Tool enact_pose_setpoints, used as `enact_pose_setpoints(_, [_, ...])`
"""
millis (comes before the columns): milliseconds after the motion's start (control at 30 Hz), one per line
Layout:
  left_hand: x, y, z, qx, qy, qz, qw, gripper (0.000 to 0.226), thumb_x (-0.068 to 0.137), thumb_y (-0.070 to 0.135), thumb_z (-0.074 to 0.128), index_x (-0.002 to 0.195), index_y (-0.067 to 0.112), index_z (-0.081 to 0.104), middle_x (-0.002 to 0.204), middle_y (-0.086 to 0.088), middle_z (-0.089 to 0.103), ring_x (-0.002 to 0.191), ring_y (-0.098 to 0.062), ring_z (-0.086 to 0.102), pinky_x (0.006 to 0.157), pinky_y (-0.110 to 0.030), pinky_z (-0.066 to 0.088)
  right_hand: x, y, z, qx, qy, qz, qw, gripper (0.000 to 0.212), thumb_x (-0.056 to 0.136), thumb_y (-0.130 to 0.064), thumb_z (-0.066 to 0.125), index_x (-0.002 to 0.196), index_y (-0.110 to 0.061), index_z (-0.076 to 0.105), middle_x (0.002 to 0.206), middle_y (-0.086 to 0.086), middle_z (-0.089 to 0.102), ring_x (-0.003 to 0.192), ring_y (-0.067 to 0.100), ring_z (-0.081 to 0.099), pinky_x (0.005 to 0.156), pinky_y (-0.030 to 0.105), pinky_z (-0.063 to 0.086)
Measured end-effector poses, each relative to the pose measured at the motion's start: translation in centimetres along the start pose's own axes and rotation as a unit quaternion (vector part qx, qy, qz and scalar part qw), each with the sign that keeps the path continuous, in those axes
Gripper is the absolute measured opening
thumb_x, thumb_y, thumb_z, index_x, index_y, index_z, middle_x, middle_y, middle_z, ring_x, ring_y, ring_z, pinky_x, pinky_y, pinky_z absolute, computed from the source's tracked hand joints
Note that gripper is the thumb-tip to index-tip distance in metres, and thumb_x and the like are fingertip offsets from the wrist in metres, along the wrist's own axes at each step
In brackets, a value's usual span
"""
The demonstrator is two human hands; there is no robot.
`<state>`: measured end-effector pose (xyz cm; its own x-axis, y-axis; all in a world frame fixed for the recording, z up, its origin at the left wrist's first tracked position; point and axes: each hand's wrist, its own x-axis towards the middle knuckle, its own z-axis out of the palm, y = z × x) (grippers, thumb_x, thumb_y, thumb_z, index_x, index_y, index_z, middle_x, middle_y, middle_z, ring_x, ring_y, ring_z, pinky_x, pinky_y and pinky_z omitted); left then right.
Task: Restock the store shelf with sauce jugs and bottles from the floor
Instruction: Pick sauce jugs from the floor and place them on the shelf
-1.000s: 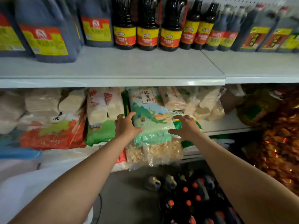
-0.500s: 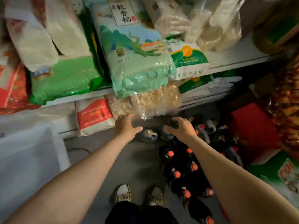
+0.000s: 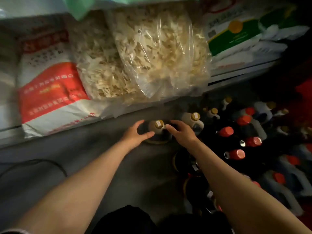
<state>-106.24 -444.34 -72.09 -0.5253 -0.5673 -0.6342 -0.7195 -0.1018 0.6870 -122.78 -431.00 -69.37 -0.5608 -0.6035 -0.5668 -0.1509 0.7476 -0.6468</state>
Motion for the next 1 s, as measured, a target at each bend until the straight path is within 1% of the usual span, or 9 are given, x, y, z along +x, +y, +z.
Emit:
enact_pose_setpoints(100, [4.3,-1.5,1.1,-0.014,-0.049,0.035,0.998,0.099,0.07,0.047,0.085,0.152,0.039,0.031,0.155,-0.002,0.04,0.142,-0.022,0.038,0.112,-0.036,0.036,2.5,2.1,1.6,0.036,-0.014,-0.008,0.999,0.052,0.095,-0.054,0.06,0.138,-0.024,0.059,0.132,-0.002,0.063,0.121,0.017,0.06,0.098,0.031,0.049])
enact_pose_setpoints(200, [6.7,-2.7,1.4,-0.035,-0.071,0.057,0.995,0.118,0.044,0.065,0.09,0.147,0.043,0.037,0.15,-0.002,0.044,0.138,-0.02,0.04,0.114,-0.036,0.036,3.6,2.7,2.1,0.041,-0.033,-0.016,0.998,0.044,0.1,-0.051,0.053,0.135,-0.025,0.061,0.127,-0.004,0.065,0.117,0.014,0.06,0.097,0.031,0.048])
enact_pose_setpoints(300, [6.9,-3.2,1.6,-0.037,-0.074,0.059,0.995,0.1,0.061,0.048,0.091,0.146,0.039,0.039,0.145,0.0,0.044,0.133,-0.016,0.04,0.11,-0.031,0.036,3.3,2.7,1.9,0.054,-0.053,-0.017,0.997,0.04,0.1,-0.049,0.055,0.134,-0.029,0.061,0.126,-0.006,0.066,0.115,0.011,0.061,0.095,0.029,0.049])
enact_pose_setpoints(367, [6.8,-3.3,1.6,-0.029,-0.072,0.069,0.995,0.09,0.072,0.033,0.088,0.147,0.035,0.037,0.141,0.001,0.045,0.128,-0.013,0.04,0.104,-0.025,0.035,3.2,2.8,1.9,0.068,-0.069,-0.006,0.995,0.041,0.098,-0.051,0.056,0.135,-0.033,0.06,0.127,-0.006,0.065,0.117,0.012,0.061,0.101,0.034,0.05])
enact_pose_setpoints(600, [7.9,-3.4,2.2,-0.079,-0.034,0.102,0.991,0.072,0.08,0.031,0.081,0.141,0.03,0.043,0.132,0.006,0.046,0.122,-0.013,0.044,0.093,-0.025,0.039,5.2,2.2,1.8,0.132,-0.076,0.034,0.988,0.054,0.088,-0.062,0.064,0.134,-0.034,0.058,0.13,-0.007,0.062,0.12,0.018,0.057,0.109,0.042,0.044])
enact_pose_setpoints(733, [7.9,-2.9,2.1,-0.099,-0.034,0.094,0.99,0.073,0.079,0.037,0.08,0.141,0.031,0.043,0.134,0.004,0.048,0.123,-0.016,0.046,0.093,-0.027,0.04,4.3,1.7,3.6,0.219,-0.011,0.061,0.974,0.063,0.088,-0.056,0.067,0.141,-0.027,0.051,0.132,-0.004,0.059,0.118,0.019,0.055,0.094,0.033,0.046])
enact_pose_setpoints(833, [8.3,-2.7,1.6,-0.088,-0.037,0.084,0.992,0.092,0.061,0.059,0.085,0.139,0.031,0.045,0.136,0.005,0.05,0.123,-0.017,0.047,0.1,-0.032,0.043,3.9,2.6,5.3,0.256,0.048,0.025,0.965,0.055,0.094,-0.048,0.065,0.144,-0.031,0.048,0.133,-0.005,0.056,0.12,0.016,0.056,0.086,0.026,0.048])
enact_pose_setpoints(933, [8.7,-2.7,1.3,-0.093,-0.015,0.092,0.991,0.114,0.035,0.083,0.079,0.134,0.033,0.051,0.135,0.003,0.058,0.123,-0.018,0.054,0.105,-0.039,0.046,4.2,3.3,6.2,0.283,0.101,0.001,0.954,0.044,0.096,-0.047,0.062,0.137,-0.032,0.058,0.128,-0.006,0.064,0.119,0.015,0.06,0.094,0.033,0.054])
enact_pose_setpoints(1000, [8.6,-2.9,1.2,-0.092,-0.013,0.095,0.991,0.116,0.034,0.084,0.078,0.134,0.032,0.053,0.134,0.003,0.059,0.122,-0.018,0.055,0.105,-0.038,0.046,4.6,3.7,6.6,0.282,0.129,-0.009,0.951,0.04,0.094,-0.05,0.064,0.13,-0.032,0.064,0.122,-0.007,0.068,0.115,0.013,0.063,0.1,0.04,0.055])
